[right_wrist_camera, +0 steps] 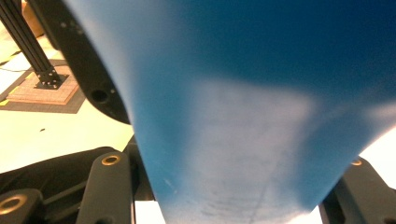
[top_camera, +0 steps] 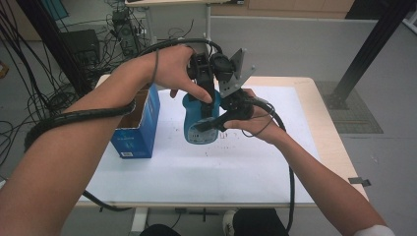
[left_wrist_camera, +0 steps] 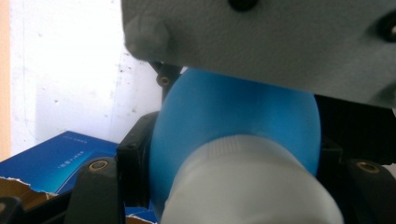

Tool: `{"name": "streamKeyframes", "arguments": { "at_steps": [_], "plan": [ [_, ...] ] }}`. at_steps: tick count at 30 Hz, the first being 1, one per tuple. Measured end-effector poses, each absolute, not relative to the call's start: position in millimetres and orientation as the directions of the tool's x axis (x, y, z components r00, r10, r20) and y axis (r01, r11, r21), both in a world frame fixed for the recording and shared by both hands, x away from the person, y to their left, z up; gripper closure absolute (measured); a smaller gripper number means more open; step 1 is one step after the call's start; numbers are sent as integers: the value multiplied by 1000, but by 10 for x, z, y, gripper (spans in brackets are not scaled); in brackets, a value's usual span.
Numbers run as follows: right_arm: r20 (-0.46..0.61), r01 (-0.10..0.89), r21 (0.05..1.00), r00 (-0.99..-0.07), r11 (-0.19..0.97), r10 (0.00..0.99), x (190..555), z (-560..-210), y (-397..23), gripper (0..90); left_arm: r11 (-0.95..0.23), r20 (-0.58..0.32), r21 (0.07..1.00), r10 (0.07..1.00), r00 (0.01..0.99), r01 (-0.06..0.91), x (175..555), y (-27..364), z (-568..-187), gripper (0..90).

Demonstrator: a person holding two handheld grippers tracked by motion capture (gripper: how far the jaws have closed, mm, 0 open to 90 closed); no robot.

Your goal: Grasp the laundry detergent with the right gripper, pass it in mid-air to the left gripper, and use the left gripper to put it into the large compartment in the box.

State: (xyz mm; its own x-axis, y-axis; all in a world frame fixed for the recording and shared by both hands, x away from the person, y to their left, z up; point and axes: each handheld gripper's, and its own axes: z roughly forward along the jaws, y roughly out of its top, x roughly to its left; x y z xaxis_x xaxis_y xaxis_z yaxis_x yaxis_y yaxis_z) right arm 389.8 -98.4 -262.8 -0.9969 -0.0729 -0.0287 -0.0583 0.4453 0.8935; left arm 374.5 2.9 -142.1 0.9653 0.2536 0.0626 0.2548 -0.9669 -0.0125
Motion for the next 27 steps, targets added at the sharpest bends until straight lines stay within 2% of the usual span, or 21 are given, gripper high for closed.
{"name": "streamKeyframes", "arguments": {
  "at_steps": [19,27],
  "plan": [
    [-18,-47,898,-997,437,-70,3913,-2645,-1002,410,-964,56,-7,264,963,265,3766,25,-1420,362],
    [-4,-31,897,-998,440,-61,3915,-2650,-1018,369,-961,57,6,275,960,275,3766,34,-1400,362]
  ]
}}
